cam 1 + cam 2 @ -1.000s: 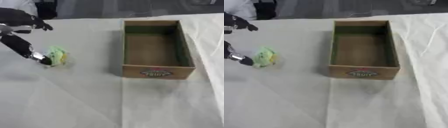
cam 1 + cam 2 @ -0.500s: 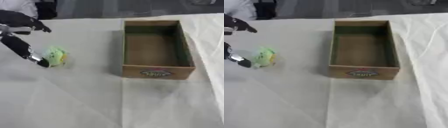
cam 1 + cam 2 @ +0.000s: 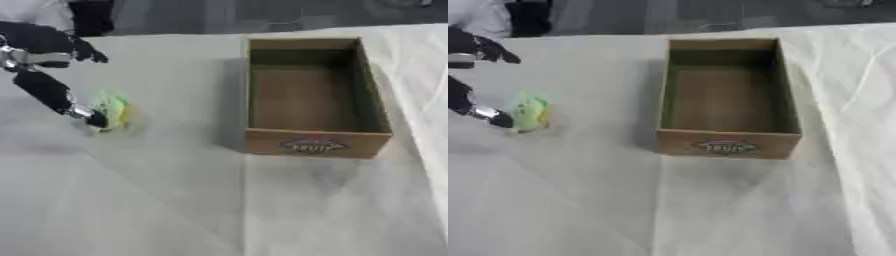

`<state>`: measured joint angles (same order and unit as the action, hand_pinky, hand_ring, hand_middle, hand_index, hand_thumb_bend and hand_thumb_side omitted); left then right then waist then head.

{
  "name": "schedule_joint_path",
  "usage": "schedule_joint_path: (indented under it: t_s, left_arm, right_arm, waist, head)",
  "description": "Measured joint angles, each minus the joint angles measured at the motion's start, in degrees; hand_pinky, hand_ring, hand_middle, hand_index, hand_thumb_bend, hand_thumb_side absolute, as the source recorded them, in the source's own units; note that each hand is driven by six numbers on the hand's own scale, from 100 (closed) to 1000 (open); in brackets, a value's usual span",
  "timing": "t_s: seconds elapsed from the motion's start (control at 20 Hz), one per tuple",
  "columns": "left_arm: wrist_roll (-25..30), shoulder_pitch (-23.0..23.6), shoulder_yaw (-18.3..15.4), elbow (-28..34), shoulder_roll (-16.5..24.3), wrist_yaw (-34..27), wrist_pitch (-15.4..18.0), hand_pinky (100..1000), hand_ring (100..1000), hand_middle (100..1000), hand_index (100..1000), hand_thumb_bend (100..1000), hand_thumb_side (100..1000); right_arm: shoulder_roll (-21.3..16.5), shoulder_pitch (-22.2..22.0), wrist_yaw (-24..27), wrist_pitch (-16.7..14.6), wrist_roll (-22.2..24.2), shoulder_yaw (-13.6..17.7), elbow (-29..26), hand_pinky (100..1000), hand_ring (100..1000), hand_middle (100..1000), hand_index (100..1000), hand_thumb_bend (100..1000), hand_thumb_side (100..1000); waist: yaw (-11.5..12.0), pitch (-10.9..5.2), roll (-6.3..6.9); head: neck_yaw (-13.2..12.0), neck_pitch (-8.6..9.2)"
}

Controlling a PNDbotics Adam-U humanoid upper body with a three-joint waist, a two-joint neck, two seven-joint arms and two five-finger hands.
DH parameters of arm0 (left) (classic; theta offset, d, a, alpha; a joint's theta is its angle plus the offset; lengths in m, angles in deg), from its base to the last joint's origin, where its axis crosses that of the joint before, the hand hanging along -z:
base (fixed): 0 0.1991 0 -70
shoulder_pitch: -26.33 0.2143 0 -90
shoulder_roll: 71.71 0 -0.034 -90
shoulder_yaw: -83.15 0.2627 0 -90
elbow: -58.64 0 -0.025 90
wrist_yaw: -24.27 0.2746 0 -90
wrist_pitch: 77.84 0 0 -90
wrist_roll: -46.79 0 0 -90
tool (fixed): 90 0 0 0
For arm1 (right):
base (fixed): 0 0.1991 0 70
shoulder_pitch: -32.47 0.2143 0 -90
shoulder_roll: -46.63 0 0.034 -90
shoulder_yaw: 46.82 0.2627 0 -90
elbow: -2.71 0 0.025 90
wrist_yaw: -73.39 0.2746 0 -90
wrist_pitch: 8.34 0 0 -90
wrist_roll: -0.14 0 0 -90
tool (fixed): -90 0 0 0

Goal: Pick up objects on the table and place them in the box.

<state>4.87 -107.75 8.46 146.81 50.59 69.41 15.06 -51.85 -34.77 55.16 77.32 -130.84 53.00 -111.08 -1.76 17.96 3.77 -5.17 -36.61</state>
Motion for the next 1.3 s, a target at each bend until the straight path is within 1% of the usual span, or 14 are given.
schedule_joint_path:
  t_s: [0.1,0.2,0.4,0.6,0.65,0.85,0.95,1.0,1.3]
  left_arm:
    - [-0.1,-0.5,0.2,-1.9,-0.6,0.6,0.0,726,885,915,1000,618,768]
    - [-0.2,-1.0,0.3,-3.6,-1.2,1.3,0.1,726,888,913,1000,613,764]
    - [-0.2,-1.9,0.7,-6.5,-2.2,3.3,0.2,726,896,919,1000,690,775]
    - [0.1,-2.5,0.7,-9.3,-3.1,4.9,0.5,720,895,915,1000,730,778]
    - [0.2,-2.5,0.7,-9.9,-3.3,5.3,0.6,711,889,905,1000,723,776]
    - [-0.2,-2.9,0.7,-12.0,-4.1,6.7,1.1,708,886,892,1000,648,752]
    - [-0.6,-3.0,0.7,-12.9,-4.5,7.3,1.3,708,888,894,1000,573,733]
    - [-0.7,-3.1,0.7,-13.4,-4.6,7.6,1.3,708,889,893,1000,555,729]
    - [-1.5,-3.6,0.7,-15.9,-5.5,10.3,1.4,702,886,887,1000,513,716]
  right_arm:
    - [0.0,0.0,0.0,0.0,0.0,0.0,0.0,767,813,681,714,100,1000]
    - [0.0,0.1,0.0,0.0,0.0,0.0,0.0,767,813,680,714,100,1000]
    - [0.0,0.3,0.1,-0.1,0.1,0.0,0.0,767,813,679,712,100,1000]
    - [0.0,0.4,0.2,-0.1,0.1,0.0,0.0,767,813,678,711,100,1000]
    - [0.0,0.4,0.2,0.0,0.1,0.0,0.0,767,814,678,710,100,1000]
    - [0.0,0.4,0.2,0.0,0.1,0.0,0.0,768,814,677,709,100,1000]
    - [0.0,0.4,0.2,0.0,0.1,0.0,0.0,768,813,677,709,100,1000]
    - [0.0,0.4,0.2,0.0,0.1,0.0,0.0,768,813,677,708,100,1000]
    - [0.0,0.4,0.2,0.1,-0.1,0.0,0.0,768,813,675,706,100,1000]
  waist:
    - [-0.1,0.20,0.00]
    - [-0.1,0.38,0.02]
    - [-0.3,0.72,0.06]
    - [-0.3,0.95,0.09]
    - [-0.3,1.08,0.11]
    - [-0.4,1.34,0.11]
    - [-0.4,1.50,0.09]
    - [-0.4,1.51,0.08]
    - [-0.6,1.68,0.06]
  head:
    - [-0.1,0.06]
    - [-0.2,0.30]
    - [-0.3,0.55]
    - [-0.6,1.01]
    - [-0.7,1.03]
    - [-0.8,1.42]
    - [-0.9,1.50]
    - [-1.0,1.51]
    - [-1.2,1.72]
